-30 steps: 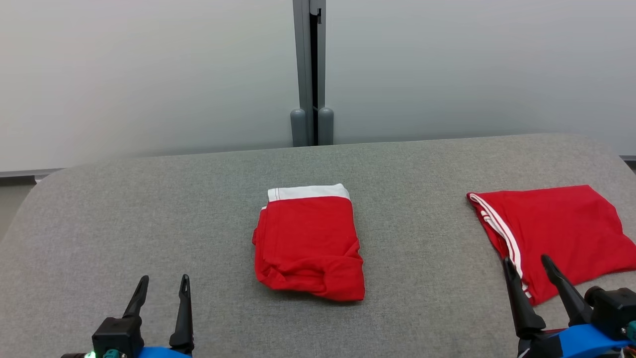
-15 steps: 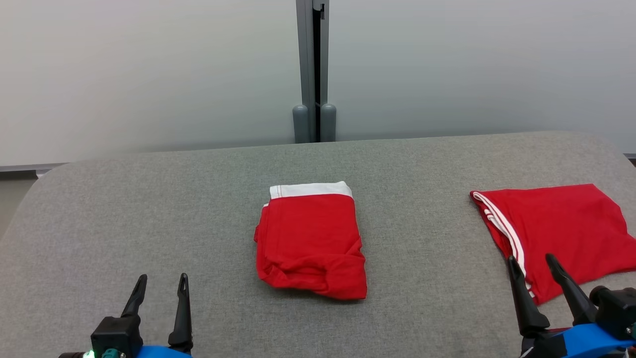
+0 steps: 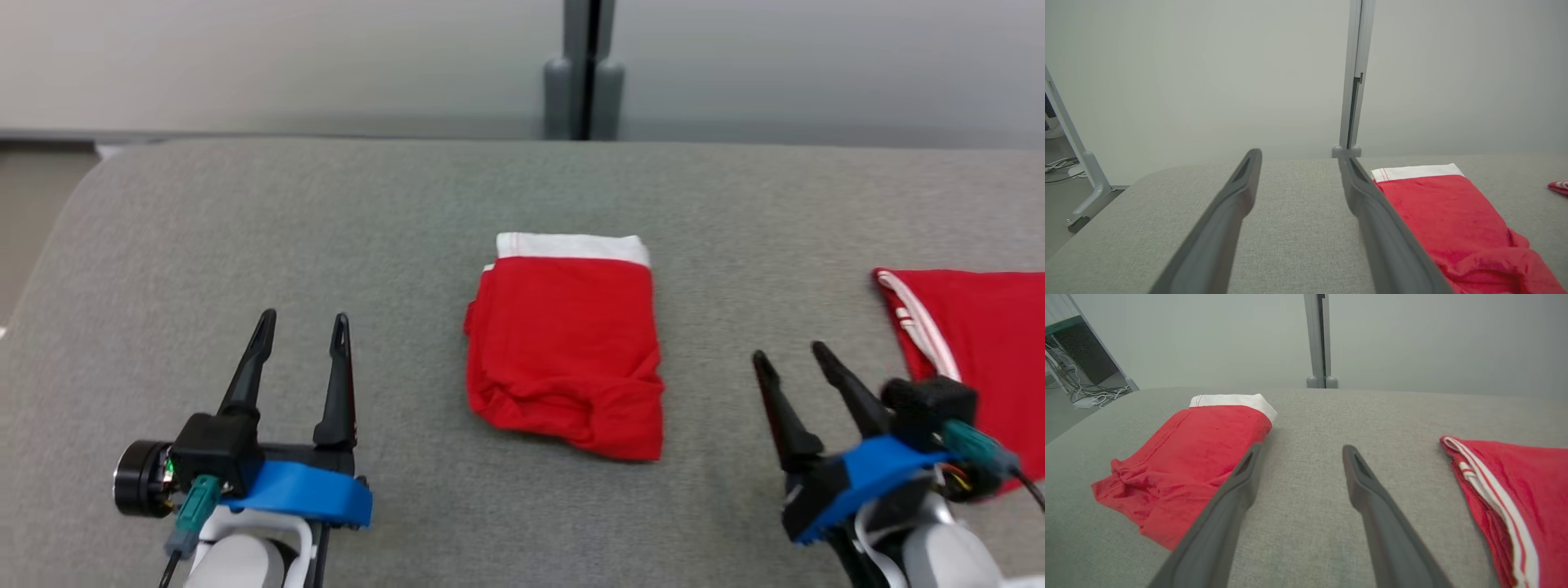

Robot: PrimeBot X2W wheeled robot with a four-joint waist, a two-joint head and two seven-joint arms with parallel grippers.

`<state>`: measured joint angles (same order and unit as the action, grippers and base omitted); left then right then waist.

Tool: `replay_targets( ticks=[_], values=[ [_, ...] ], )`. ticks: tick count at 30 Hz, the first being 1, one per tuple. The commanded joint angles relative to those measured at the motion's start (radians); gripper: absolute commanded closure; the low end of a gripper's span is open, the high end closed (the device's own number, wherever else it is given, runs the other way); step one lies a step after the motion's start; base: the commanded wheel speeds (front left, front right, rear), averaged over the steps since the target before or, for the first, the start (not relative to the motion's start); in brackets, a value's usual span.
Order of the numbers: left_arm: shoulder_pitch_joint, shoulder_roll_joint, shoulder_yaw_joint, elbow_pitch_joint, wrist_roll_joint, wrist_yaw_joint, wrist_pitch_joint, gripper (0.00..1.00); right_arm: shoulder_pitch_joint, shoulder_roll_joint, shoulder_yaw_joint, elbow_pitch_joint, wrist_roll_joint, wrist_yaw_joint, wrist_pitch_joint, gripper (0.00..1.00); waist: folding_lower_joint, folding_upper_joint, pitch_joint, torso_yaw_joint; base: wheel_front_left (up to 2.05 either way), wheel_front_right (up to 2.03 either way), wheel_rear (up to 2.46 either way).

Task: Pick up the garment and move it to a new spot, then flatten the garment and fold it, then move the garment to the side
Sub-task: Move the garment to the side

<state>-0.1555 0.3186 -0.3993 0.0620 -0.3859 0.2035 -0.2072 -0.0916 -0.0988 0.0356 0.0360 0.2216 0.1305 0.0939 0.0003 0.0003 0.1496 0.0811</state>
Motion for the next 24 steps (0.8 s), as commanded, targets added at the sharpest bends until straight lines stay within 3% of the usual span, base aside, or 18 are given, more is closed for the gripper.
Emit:
replay_targets(
  ticks=[1, 8, 14, 15, 16, 17, 24],
  values=[
    [-0.026, -0.007, 0.000, 0.011, 0.005, -0.005, -0.011, 0.00, -0.045, -0.005, 0.023, 0.037, 0.010, 0.000, -0.010, 0.00, -0.0003, -0.0003, 0.065, 0.066, 0.00, 0.00, 0.00],
    [-0.092, -0.057, -0.018, 0.066, 0.010, -0.029, -0.042, 0.00, -0.210, 0.008, 0.111, 0.311, 0.059, 0.000, -0.048, 0.00, -0.0003, -0.0003, 0.109, 0.131, 0.00, 0.00, 0.00],
    [-0.109, -0.079, -0.021, 0.100, 0.011, -0.044, -0.052, 0.00, -0.310, 0.023, 0.144, 0.521, 0.103, 0.000, -0.060, 0.00, -0.0003, -0.0003, 0.115, 0.148, 0.00, 0.00, 0.00],
    [-0.110, -0.082, -0.021, 0.103, 0.012, -0.045, -0.052, 0.00, -0.317, 0.025, 0.151, 0.549, 0.112, 0.000, -0.059, 0.27, -0.0003, -0.0003, 0.114, 0.149, 0.00, 0.00, 0.00],
    [-0.110, -0.084, -0.020, 0.107, 0.012, -0.047, -0.053, 0.00, -0.326, 0.027, 0.159, 0.573, 0.122, 0.000, -0.062, 0.72, -0.0003, -0.0003, 0.114, 0.149, 0.00, 0.00, 0.00],
    [-0.110, -0.085, -0.020, 0.110, 0.013, -0.050, -0.055, 0.00, -0.336, 0.028, 0.168, 0.592, 0.127, 0.000, -0.068, 1.00, -0.0003, -0.0003, 0.112, 0.148, 0.00, 0.00, 0.00],
    [-0.090, -0.085, -0.011, 0.125, 0.018, -0.049, -0.058, 0.00, -0.376, 0.012, 0.248, 0.635, 0.142, 0.000, -0.129, 1.00, -0.0003, -0.0003, 0.086, 0.124, 0.00, 0.00, 0.00]
  ],
)
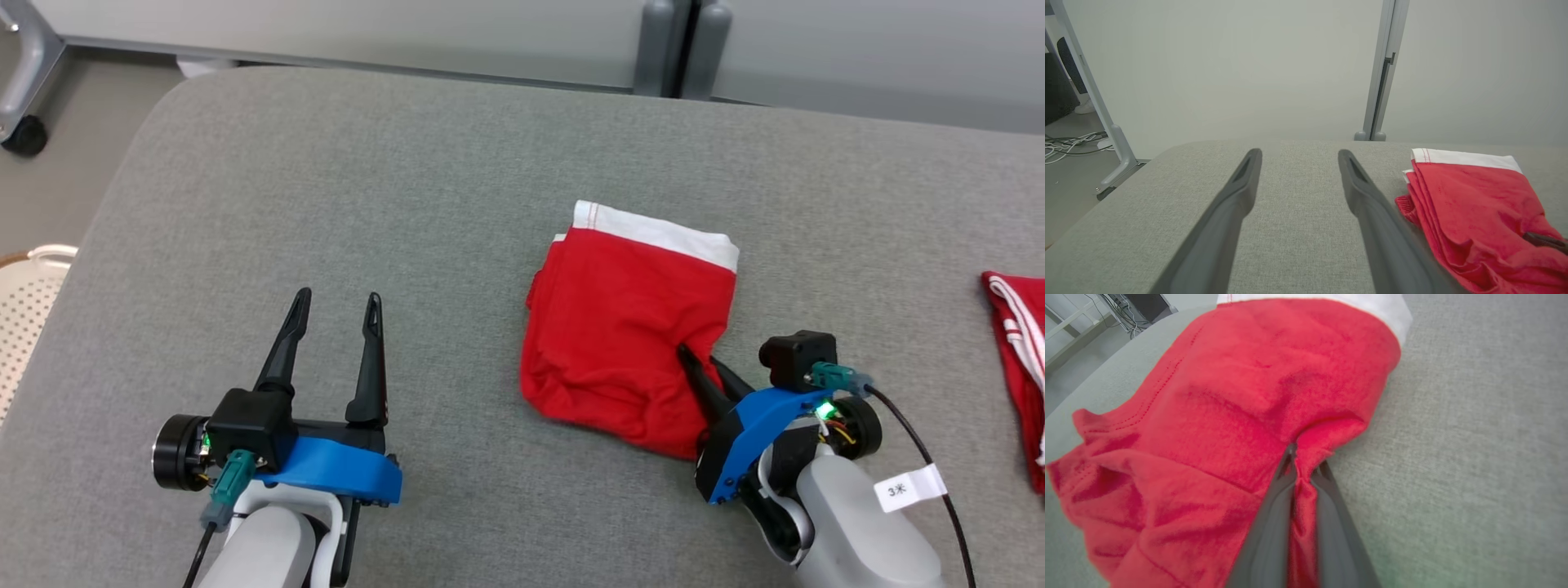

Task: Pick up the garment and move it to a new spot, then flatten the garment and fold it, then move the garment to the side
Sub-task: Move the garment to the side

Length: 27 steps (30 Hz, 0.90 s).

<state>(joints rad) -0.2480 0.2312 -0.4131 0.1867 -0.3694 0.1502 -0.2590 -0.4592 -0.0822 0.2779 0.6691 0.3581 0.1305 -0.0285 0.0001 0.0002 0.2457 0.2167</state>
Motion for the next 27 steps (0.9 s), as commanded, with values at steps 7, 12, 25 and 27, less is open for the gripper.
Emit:
replay_targets(
  ticks=[7, 12, 25, 27],
  values=[
    [0.042, 0.019, 0.012, -0.013, 0.010, 0.005, -0.007, 0.00, 0.057, -0.080, 0.069, -0.081, 0.016, 0.000, -0.038, 1.00, -0.0001, -0.0002, -0.049, -0.117, 0.00, 0.00, 0.00],
    [0.067, 0.038, 0.019, -0.039, 0.012, 0.015, -0.004, 0.00, 0.127, -0.145, 0.078, -0.183, 0.032, 0.000, -0.006, 1.00, -0.0001, -0.0002, -0.065, -0.243, 0.00, 0.00, 0.00],
    [0.017, 0.061, -0.006, -0.116, 0.031, 0.012, 0.040, 0.00, 0.090, -0.299, -0.015, -0.292, 0.018, 0.000, 0.072, 1.00, -0.0001, -0.0002, 0.009, -0.427, 0.00, 0.00, 0.00],
    [0.001, 0.063, -0.008, -0.120, 0.035, 0.010, 0.043, 0.00, 0.048, -0.322, -0.030, -0.270, 0.012, 0.000, 0.066, 1.00, -0.0001, -0.0002, 0.030, -0.429, 0.00, 0.00, 0.00]
  ],
)
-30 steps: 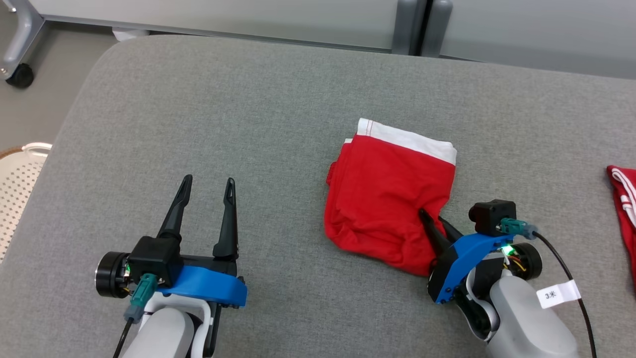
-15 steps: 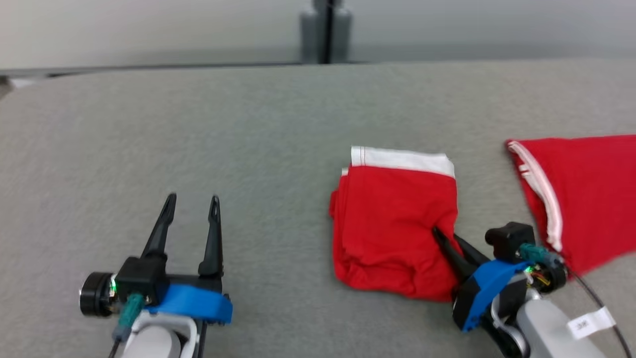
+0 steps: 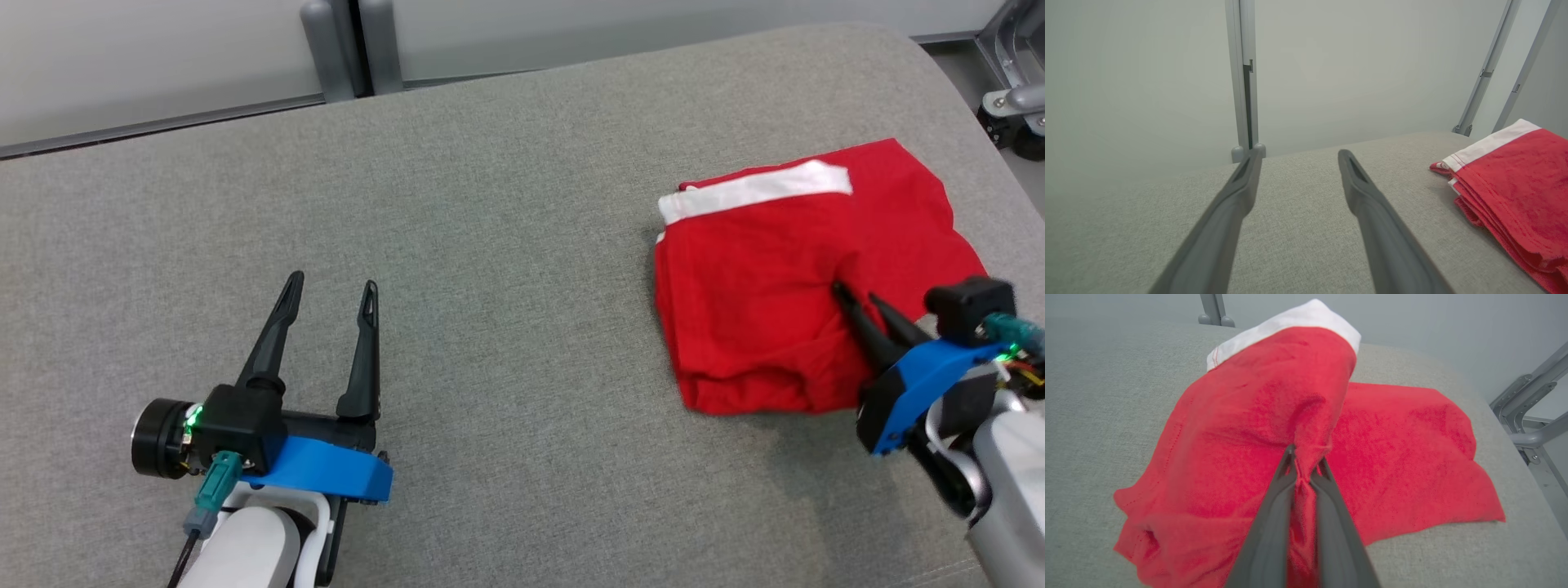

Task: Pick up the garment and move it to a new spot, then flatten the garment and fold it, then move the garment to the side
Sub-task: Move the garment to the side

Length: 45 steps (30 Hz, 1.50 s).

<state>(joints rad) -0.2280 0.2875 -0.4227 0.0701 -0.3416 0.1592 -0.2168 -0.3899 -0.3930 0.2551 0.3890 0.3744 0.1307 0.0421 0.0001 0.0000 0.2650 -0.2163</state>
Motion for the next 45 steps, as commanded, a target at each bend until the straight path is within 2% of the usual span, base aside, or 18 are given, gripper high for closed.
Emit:
replay_targets(
  ticks=[1, 8, 23, 24, 25, 30, 34, 40, 45],
  values=[
    [-0.028, 0.007, 0.001, -0.005, 0.010, -0.001, 0.001, 0.00, -0.047, -0.025, -0.016, 0.026, -0.010, 0.000, -0.009, 1.00, -0.0001, 0.0000, 0.023, 0.005, 0.00, 0.00, 0.00],
    [-0.073, 0.010, -0.010, -0.006, 0.020, -0.012, 0.001, 0.00, -0.171, -0.080, -0.102, 0.168, -0.084, 0.000, -0.007, 1.00, -0.0001, 0.0000, 0.086, 0.020, 0.00, 0.00, 0.00],
    [-0.150, 0.006, -0.030, 0.012, 0.032, -0.031, -0.009, 0.00, -0.328, -0.042, -0.332, 0.420, -0.249, 0.000, -0.092, 0.98, -0.0001, 0.0000, 0.168, 0.045, 0.00, 0.00, 0.00],
    [-0.152, 0.003, -0.031, 0.014, 0.030, -0.032, -0.010, 0.00, -0.333, -0.035, -0.344, 0.427, -0.252, 0.000, -0.103, 0.55, -0.0001, 0.0000, 0.168, 0.046, 0.00, 0.00, 0.00],
    [-0.153, 0.002, -0.032, 0.017, 0.028, -0.032, -0.012, 0.00, -0.334, -0.027, -0.359, 0.440, -0.258, 0.000, -0.111, 0.00, -0.0001, 0.0000, 0.166, 0.047, 0.00, 0.00, 0.00],
    [-0.137, -0.004, -0.034, 0.038, 0.020, -0.032, -0.021, 0.00, -0.292, 0.001, -0.449, 0.471, -0.287, 0.000, -0.158, 0.00, -0.0001, 0.0000, 0.138, 0.050, 0.00, 0.00, 0.00],
    [-0.113, -0.007, -0.026, 0.052, 0.012, -0.020, -0.028, 0.00, -0.223, 0.054, -0.508, 0.421, -0.287, 0.000, -0.237, 0.00, -0.0001, 0.0000, 0.098, 0.053, 0.00, 0.00, 0.00],
    [-0.039, 0.006, -0.002, 0.072, -0.017, 0.001, -0.031, 0.00, -0.066, 0.160, -0.525, 0.248, -0.291, 0.000, -0.281, 0.00, -0.0001, 0.0000, 0.012, 0.055, 0.00, 0.00, 0.00],
    [0.029, 0.010, 0.013, 0.084, -0.045, 0.025, -0.028, 0.00, 0.082, 0.250, -0.496, 0.047, -0.301, 0.000, -0.258, 0.00, -0.0001, 0.0000, -0.061, 0.087, 0.00, 0.00, 0.00]
  ],
)
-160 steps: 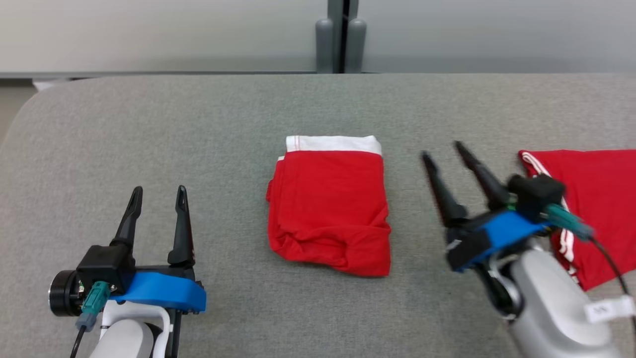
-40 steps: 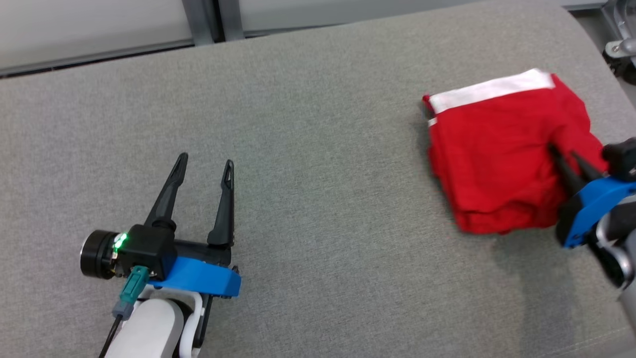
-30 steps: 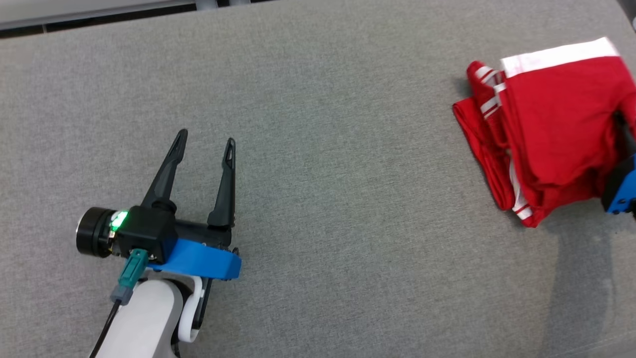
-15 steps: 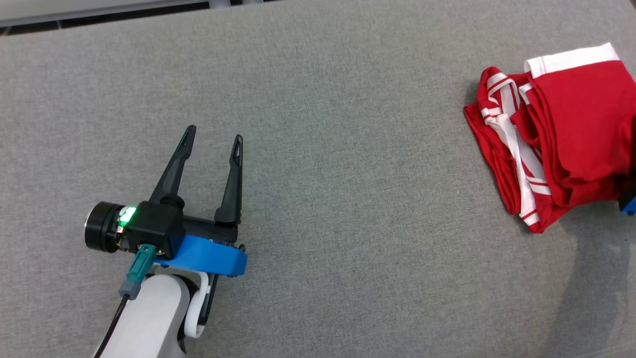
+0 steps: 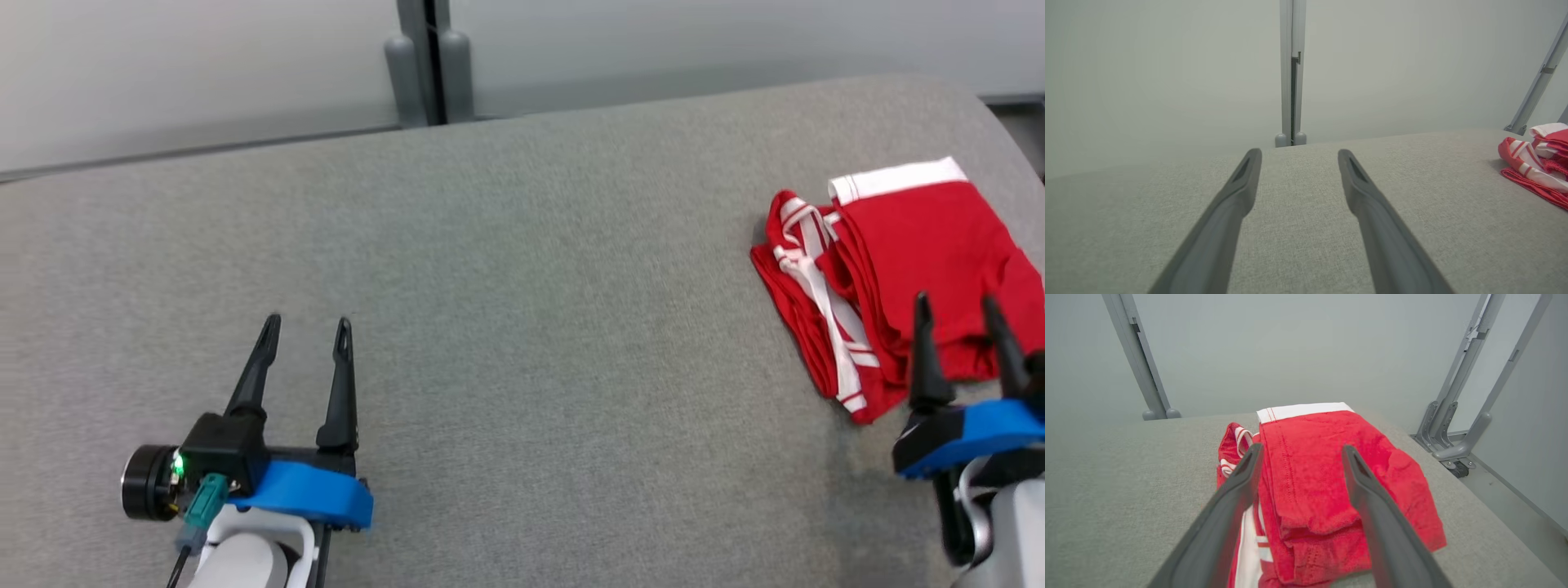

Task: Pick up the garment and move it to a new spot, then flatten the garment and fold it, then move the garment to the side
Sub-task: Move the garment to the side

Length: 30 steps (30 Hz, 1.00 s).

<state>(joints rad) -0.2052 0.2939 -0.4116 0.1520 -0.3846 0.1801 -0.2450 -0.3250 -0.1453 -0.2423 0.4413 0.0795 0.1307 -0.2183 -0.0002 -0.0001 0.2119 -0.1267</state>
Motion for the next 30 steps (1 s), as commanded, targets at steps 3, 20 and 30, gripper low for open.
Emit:
replay_targets(
  ticks=[3, 20, 30],
  values=[
    [0.043, 0.008, 0.014, 0.004, -0.016, 0.017, 0.000, 0.00, 0.102, 0.042, 0.026, -0.130, -0.008, 0.000, 0.045, 0.00, 0.0002, 0.0001, -0.047, 0.028, 0.00, 0.00, 0.00],
    [0.220, 0.069, 0.046, -0.012, -0.063, 0.056, 0.033, 0.00, 0.392, 0.094, 0.129, -0.466, 0.015, 0.000, 0.222, 0.00, 0.0002, 0.0001, -0.212, 0.143, 0.00, 0.00, 0.00],
    [0.277, 0.090, 0.045, -0.030, -0.081, 0.066, 0.055, 0.00, 0.484, 0.095, 0.117, -0.548, 0.033, 0.000, 0.265, 0.00, 0.0002, 0.0001, -0.249, 0.130, 0.00, 0.00, 0.00]
  ],
)
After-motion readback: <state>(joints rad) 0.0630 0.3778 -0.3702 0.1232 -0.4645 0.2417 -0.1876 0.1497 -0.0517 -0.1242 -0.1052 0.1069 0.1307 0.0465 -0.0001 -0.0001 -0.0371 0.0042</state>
